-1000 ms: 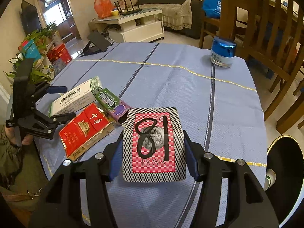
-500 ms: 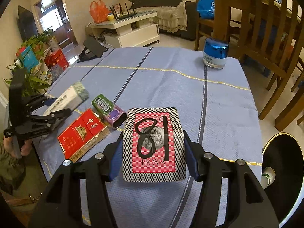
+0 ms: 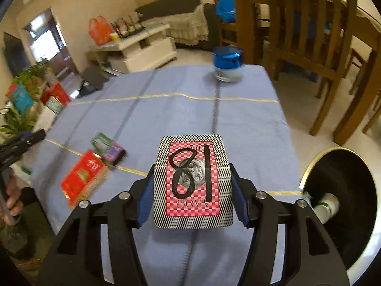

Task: Collect trash
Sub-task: 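Drop the card box in the bin with right gripper while left gripper carries ointment box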

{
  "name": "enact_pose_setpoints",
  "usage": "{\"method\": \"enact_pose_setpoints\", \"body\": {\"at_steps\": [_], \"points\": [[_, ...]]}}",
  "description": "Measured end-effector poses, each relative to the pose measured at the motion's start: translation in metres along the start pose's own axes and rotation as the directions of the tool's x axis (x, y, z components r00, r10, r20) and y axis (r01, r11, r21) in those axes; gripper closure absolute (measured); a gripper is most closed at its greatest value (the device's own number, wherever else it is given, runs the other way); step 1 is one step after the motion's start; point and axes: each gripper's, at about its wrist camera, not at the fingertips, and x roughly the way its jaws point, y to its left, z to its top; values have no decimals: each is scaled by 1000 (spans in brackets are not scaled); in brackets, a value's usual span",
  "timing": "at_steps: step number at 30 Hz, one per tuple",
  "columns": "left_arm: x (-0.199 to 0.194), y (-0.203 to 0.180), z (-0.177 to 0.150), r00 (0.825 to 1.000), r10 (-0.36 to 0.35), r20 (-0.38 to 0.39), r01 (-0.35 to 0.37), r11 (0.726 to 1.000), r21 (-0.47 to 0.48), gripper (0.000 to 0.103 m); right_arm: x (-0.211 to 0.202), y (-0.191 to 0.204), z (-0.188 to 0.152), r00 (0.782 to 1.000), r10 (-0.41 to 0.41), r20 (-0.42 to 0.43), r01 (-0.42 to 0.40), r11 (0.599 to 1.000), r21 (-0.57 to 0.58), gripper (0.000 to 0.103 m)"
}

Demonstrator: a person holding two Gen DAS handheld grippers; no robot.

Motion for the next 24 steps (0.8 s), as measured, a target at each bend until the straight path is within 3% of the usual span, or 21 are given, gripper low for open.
{"method": "enact_pose_setpoints", "body": {"at_steps": [4,7,11,13,18,21,23,24], "points": [[8,-40,8,998,-60,-16,60,997,44,59,-15,-21,-3,998,-48,35,45,997,66,47],[13,-76,17,995,-96,-20,97,991,95,59,-29,-52,-9,987,-147,58,137,978,156,47],[22,-118,26,989,-143,-32,146,979,141,59,-44,-102,-27,960,-273,67,241,923,300,47],[28,-138,30,985,-167,-45,173,972,162,59,-46,-129,-36,943,-331,28,297,880,371,47],[43,-191,39,979,-195,-59,204,952,229,59,-66,-169,-51,918,-395,38,332,818,470,47],[54,-224,43,970,-229,-85,243,935,258,59,-65,-185,-60,912,-409,-9,357,784,508,47],[61,-242,45,967,-236,-95,254,927,276,59,-64,-198,-65,895,-442,-54,399,742,538,43],[65,-252,45,965,-241,-103,260,922,288,59,-63,-202,-64,891,-448,-67,408,730,548,27]]}}
